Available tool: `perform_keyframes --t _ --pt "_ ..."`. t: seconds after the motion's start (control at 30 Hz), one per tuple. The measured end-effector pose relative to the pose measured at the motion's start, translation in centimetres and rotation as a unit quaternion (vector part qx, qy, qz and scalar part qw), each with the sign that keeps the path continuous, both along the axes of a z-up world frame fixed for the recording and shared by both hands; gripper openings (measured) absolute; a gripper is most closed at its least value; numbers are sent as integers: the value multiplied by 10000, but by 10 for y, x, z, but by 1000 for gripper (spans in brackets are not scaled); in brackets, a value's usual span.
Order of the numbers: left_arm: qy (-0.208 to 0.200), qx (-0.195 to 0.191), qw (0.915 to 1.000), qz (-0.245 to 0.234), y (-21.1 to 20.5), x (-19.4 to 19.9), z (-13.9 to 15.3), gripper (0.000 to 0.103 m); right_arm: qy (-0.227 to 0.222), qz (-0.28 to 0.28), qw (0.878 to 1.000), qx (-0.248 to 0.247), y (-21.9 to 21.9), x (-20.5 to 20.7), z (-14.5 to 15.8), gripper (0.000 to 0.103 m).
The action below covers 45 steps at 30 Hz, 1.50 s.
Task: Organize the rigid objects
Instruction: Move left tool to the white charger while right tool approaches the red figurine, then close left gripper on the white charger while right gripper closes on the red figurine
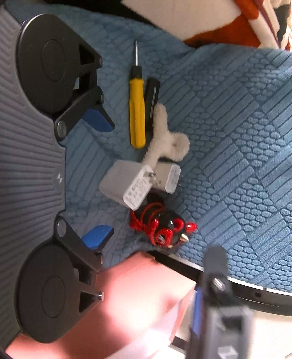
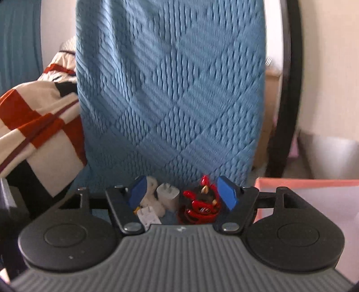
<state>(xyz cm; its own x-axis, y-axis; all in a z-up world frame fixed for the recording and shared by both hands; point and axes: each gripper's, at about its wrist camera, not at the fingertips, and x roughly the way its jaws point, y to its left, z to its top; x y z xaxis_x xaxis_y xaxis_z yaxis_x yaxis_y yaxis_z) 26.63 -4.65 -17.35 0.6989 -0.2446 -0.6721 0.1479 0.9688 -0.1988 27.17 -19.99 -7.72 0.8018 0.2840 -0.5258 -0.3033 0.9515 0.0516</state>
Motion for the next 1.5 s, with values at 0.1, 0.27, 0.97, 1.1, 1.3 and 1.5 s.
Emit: perform_keyframes --t 0.1,0.27,0.97,1.1,1.3,1.5 --pt "-60 48 9999 -99 -4 7 3 93 470 -36 9989 11 3 17 -9 71" --pt "4 200 9998 -67 -10 29 -7 84 915 -138 9956 -145 9 39 -26 68" --pt "271 -103 9996 57 -3 51 -26 58 1032 -387 9896 -926 18 73 -65 47" --pt "285 -117 9994 127 0 43 -19 53 995 -398 9900 -914 17 60 -55 43" --pt "240 -251 9991 225 12 34 -7 40 772 -366 9897 -1151 22 45 -39 17" --pt "219 -321 9987 337 20 17 0 35 871 -422 9914 -877 14 38 -32 15"
